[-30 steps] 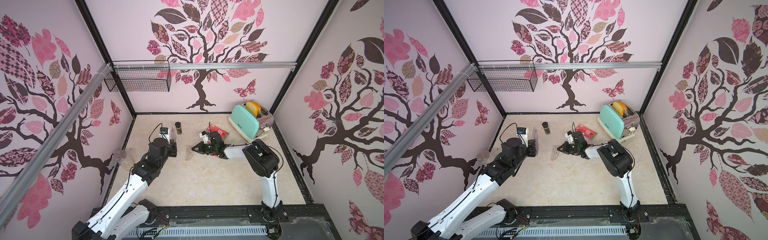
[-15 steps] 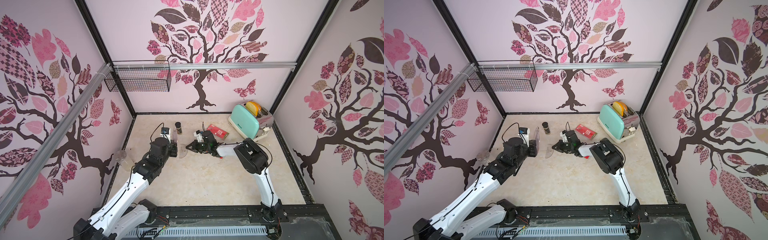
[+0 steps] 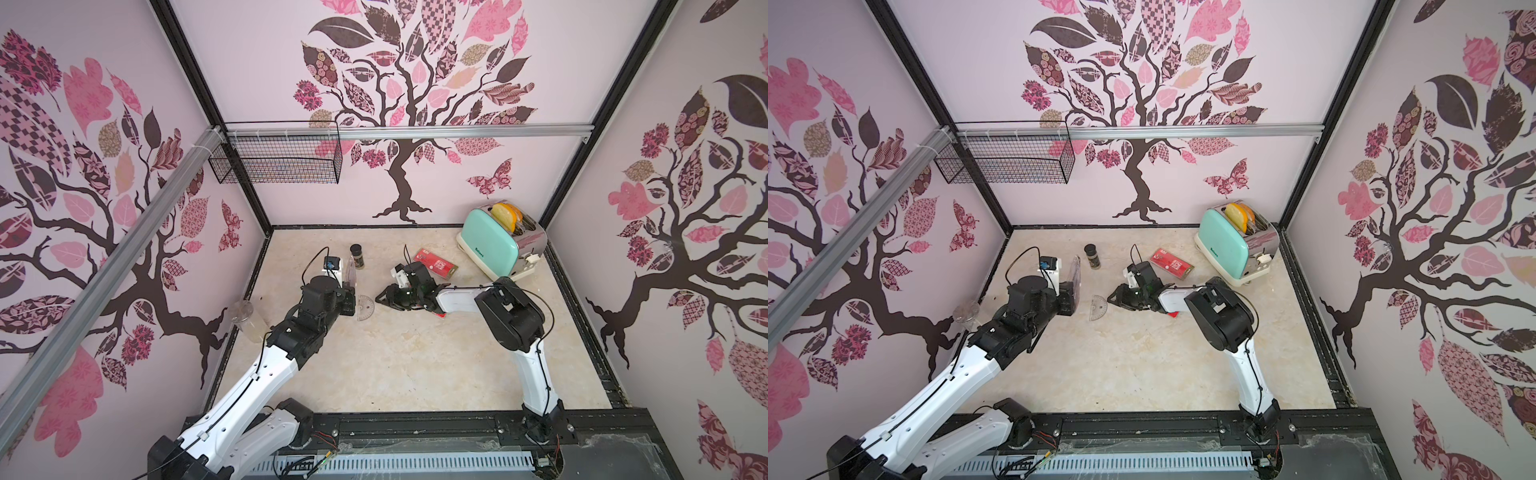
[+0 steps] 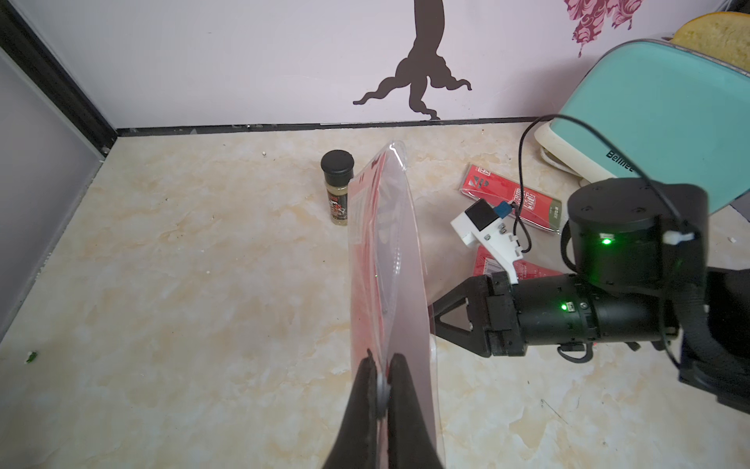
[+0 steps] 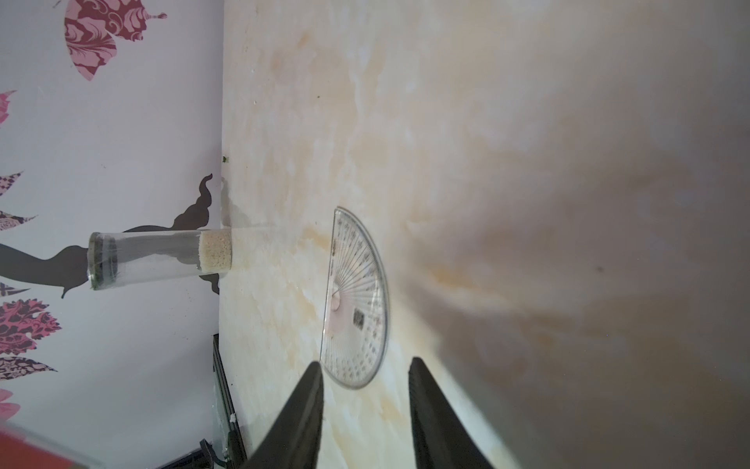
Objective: Open the ruler set and take out the ruler
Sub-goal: Place the ruler at the center of the board.
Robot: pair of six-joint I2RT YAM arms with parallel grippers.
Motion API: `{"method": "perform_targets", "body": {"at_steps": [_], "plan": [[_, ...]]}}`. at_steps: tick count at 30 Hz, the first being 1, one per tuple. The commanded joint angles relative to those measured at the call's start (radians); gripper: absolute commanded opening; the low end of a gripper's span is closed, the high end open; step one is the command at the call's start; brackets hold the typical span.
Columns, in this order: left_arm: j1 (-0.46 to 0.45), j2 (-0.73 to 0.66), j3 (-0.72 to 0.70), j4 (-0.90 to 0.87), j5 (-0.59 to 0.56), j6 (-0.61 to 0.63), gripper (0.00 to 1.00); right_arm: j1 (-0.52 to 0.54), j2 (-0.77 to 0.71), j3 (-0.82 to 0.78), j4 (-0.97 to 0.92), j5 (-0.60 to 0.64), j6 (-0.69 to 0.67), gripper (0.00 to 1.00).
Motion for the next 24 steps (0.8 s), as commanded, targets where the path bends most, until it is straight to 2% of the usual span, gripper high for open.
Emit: {"method": "perform_targets", "body": {"at_steps": [1,5,9,15,24], "plan": [[0.004,0.020,-0.010,0.028,0.039,-0.008,0.00,0.005,-0.175,-0.035,-0.060,0.037,-0.112,0.37],[0.004,0.059,-0.012,0.062,0.085,-0.016,0.00,0.004,-0.337,-0.097,-0.078,0.007,-0.158,0.25],[0.003,0.112,0.004,0.101,0.140,-0.018,0.00,0.009,-0.432,-0.141,-0.061,-0.043,-0.154,0.17],[0.004,0.185,0.040,0.138,0.190,-0.020,0.00,0.024,-0.492,-0.151,-0.043,-0.075,-0.142,0.15],[0.003,0.205,0.060,0.165,0.269,-0.029,0.00,0.044,-0.451,-0.103,-0.052,-0.072,-0.137,0.15]]}}
